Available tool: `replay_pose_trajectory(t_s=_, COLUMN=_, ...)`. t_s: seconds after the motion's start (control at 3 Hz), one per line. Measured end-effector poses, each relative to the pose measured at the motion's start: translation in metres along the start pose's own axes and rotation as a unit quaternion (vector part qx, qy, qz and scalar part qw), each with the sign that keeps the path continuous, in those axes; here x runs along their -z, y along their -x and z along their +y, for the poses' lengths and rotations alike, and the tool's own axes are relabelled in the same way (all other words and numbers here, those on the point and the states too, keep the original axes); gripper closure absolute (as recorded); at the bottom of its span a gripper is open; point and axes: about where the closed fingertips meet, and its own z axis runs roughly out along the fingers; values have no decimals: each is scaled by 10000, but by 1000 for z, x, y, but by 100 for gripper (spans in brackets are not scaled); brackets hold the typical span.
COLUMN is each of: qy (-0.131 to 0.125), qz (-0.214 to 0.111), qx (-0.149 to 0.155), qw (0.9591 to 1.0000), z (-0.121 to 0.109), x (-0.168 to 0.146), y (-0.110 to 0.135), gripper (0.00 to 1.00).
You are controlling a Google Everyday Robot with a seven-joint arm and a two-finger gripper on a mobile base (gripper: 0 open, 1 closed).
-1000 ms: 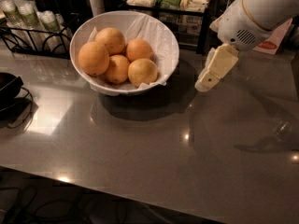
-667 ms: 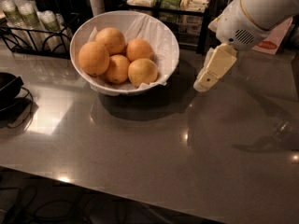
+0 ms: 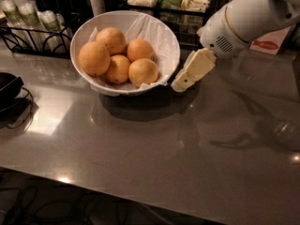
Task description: Pick orange from white bowl
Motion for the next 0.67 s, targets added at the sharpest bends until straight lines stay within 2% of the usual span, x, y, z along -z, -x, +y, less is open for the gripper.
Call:
replay_pose_trajectory(t_s=0.33, qy=-14, qz=-119, qx=-444, qw=9989, z=3, x=-12, y=7, gripper=0)
replay_pose_trajectory(t_s=0.67, qy=-14, qz=-119, qx=-444, qw=9989, z=3, x=-12, y=7, gripper=0)
